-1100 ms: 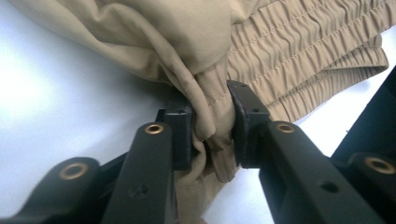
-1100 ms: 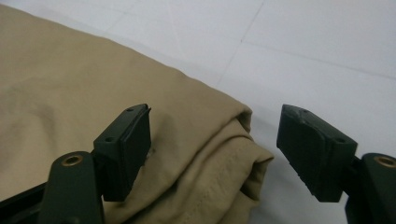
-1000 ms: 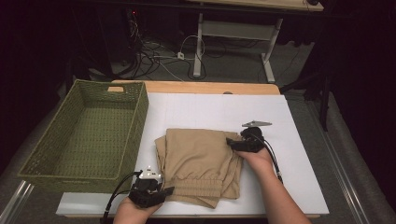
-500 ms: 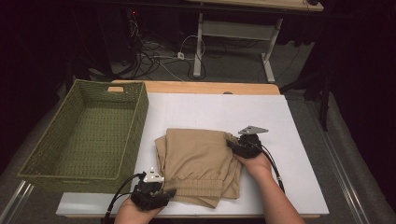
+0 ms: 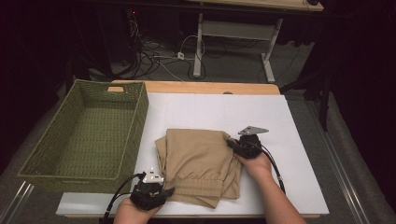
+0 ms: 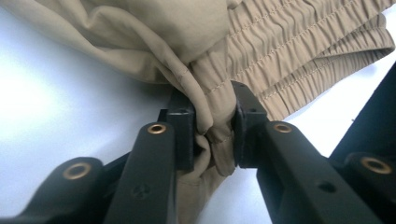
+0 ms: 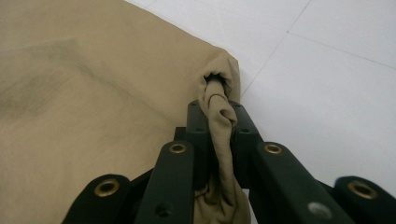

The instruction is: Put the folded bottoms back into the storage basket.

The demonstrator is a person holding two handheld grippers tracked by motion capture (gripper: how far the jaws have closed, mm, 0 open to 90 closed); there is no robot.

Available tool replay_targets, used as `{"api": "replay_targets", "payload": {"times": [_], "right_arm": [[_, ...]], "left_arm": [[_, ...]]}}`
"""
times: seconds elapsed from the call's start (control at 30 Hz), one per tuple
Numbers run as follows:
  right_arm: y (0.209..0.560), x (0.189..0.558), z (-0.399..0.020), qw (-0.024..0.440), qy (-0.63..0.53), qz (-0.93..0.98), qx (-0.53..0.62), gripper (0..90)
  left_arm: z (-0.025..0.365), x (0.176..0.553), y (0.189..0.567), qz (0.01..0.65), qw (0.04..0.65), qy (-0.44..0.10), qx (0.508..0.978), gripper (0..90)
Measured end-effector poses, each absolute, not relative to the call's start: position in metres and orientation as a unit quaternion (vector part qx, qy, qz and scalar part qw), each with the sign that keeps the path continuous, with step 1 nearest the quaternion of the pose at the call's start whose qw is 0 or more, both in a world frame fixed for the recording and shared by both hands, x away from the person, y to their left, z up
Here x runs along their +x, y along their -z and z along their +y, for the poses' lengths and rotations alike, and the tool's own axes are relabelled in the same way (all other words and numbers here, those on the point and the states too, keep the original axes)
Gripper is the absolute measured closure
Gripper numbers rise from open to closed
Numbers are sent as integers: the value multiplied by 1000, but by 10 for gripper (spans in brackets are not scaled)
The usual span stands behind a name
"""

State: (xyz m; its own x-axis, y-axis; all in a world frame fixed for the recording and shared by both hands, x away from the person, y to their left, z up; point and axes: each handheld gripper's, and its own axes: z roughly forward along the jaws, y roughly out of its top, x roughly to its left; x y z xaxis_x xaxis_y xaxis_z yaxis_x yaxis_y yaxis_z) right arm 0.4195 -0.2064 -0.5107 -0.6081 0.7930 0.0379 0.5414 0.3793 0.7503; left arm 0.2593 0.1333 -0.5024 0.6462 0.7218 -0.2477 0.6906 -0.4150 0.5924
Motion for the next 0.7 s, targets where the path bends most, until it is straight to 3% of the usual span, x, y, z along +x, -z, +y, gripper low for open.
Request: {"api": "replay_targets", "payload": {"times": [0.47, 0.7], "right_arm": [[510, 417, -205, 178, -376, 816, 401, 842], [502, 409, -211, 195, -389, 811, 390, 845]], "left_arm": [[131, 261, 499, 426, 333, -27, 841, 752], [130, 270, 481, 423, 309, -4, 852, 752]]}}
